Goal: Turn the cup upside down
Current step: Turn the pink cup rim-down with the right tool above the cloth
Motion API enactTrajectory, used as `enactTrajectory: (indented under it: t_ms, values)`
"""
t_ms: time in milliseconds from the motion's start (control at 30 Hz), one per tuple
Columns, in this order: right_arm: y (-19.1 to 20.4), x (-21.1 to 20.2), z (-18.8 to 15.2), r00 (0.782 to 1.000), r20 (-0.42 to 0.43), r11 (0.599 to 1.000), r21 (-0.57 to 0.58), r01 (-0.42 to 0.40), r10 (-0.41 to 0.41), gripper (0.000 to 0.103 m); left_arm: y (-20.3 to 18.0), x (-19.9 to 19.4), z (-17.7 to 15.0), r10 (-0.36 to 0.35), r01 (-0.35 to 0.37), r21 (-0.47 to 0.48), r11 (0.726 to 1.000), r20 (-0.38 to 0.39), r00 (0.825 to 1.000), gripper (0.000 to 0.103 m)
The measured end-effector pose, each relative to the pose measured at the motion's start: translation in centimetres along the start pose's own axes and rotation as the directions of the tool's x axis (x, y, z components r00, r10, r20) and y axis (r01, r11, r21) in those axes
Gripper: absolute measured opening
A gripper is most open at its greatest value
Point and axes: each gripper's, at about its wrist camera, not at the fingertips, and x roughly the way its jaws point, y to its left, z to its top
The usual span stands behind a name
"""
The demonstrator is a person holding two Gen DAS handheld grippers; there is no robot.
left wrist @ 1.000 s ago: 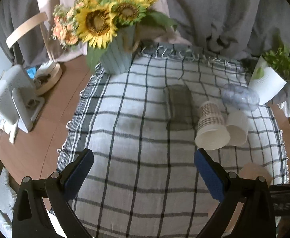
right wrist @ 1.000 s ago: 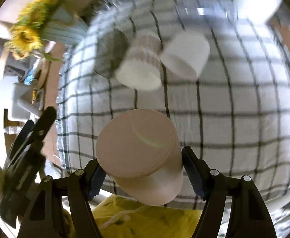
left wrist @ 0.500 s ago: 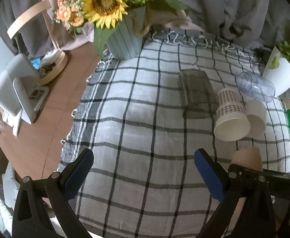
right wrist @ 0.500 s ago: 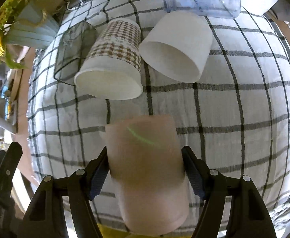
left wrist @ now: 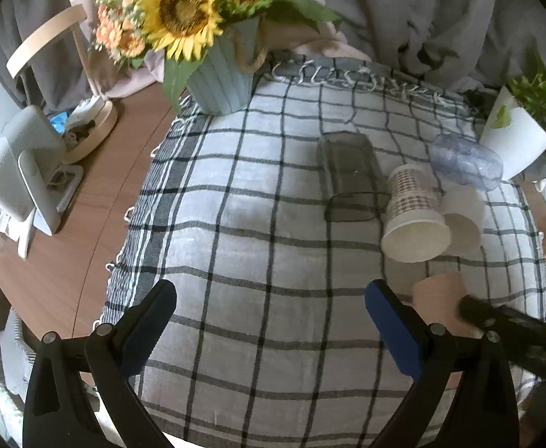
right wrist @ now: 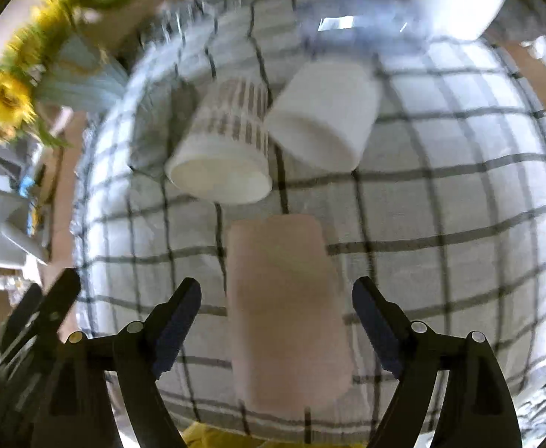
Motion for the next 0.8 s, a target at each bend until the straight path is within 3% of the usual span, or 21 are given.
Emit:
enactTrajectory:
  t_ms: [100, 300, 467, 733, 800]
  values:
    - [-1.0, -3.6, -1.0, 0.992, 0.127, 0.999, 0.031, 0.008, -0.012, 0.083, -1.1, -0.8, 0.1, -0.006, 0.006, 0.015, 1.0, 0.01, 1.0, 0.103]
    - [-3.7, -8.4, -2.8, 0.966, 0.253, 0.996, 0.082, 0.037, -0.057, 0.083, -4.3, -1.1, 0.1, -0.06, 0.061, 0.08, 0.995, -0.02, 0.998, 0.103]
    - [-5.6, -9.5, -3.7, 0.959, 0.275, 0.992, 0.122, 0.032, -0.065, 0.083, -7.9, 0.1, -0.2, -0.126, 0.14, 0.132, 0.981, -0.106, 0.986, 0.103]
    - [-9.3, -9.2, -4.0, 0.962, 0.259, 0.984, 0.173, 0.042, -0.087, 0.083, -12.9, 3.9, -0.3, -0.151, 0.194, 0.158, 0.968, -0.248, 0.957, 0.103]
    - [-10.0, -8.9, -3.9, 0.965, 0.252, 0.983, 0.178, 0.033, -0.078, 0.083, -13.8, 4.8, -0.2, -0.133, 0.18, 0.162, 0.97, -0.263, 0.956, 0.103]
